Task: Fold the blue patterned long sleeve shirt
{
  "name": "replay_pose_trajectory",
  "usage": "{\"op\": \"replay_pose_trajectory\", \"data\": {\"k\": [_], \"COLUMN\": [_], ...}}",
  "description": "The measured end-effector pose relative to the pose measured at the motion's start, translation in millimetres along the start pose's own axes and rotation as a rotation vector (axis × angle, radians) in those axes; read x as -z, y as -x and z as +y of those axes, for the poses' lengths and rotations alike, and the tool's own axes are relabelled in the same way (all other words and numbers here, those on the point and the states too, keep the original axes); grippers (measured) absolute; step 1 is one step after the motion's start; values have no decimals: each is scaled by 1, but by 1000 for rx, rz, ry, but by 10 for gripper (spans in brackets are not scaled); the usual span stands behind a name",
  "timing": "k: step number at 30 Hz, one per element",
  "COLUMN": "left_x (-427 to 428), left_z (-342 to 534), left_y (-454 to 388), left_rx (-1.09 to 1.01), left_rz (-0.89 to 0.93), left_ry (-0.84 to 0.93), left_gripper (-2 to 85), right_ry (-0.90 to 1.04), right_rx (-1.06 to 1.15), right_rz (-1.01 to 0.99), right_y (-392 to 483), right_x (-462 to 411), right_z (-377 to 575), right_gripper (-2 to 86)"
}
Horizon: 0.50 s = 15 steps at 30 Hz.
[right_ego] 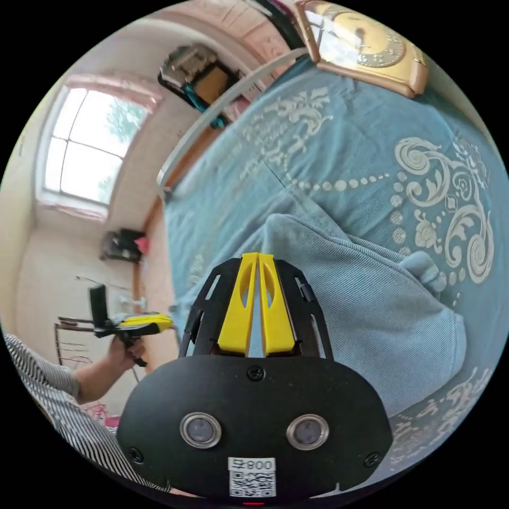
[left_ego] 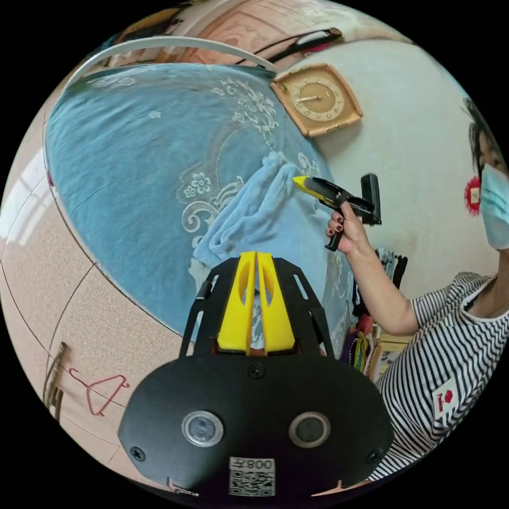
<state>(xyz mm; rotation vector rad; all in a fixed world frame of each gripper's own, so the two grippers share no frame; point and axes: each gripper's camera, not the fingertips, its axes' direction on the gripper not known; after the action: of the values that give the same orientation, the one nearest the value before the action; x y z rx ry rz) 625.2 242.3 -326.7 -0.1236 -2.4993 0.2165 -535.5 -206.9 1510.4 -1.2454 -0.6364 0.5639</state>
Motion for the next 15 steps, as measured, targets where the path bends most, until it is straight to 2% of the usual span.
{"op": "replay_pose_trajectory", "data": {"k": [2,3,5,7,11,13,15], "left_x": [-20,-35,-47,-53,-52,-55,-69], "left_z": [-4,-5,-3,0,3,3,1], "left_y": [0,0,-1,0,-7,-17,-16], "left_rx": [-17,-27,-43,-34,-25,-83,-99], "left_rz": [-74,-144,-175,-170,-181,-218,-242], "left_ry": [50,102,103,92,59,37,96], "left_gripper": [3,3,2,2,2,2,2], "right_ry": [123,98,99,72,141,56,20], "right_rx": [76,106,158,154,129,110,85], "right_rz": [168,193,261,258,112,121,177], "right_y": [22,29,48,53,53,53,48], "right_x": [-26,-24,-22,-17,7,26,33], "right_z": [-15,-15,-19,-19,-29,-28,-31], "right_gripper": [2,1,0,0,1,1,1]}}
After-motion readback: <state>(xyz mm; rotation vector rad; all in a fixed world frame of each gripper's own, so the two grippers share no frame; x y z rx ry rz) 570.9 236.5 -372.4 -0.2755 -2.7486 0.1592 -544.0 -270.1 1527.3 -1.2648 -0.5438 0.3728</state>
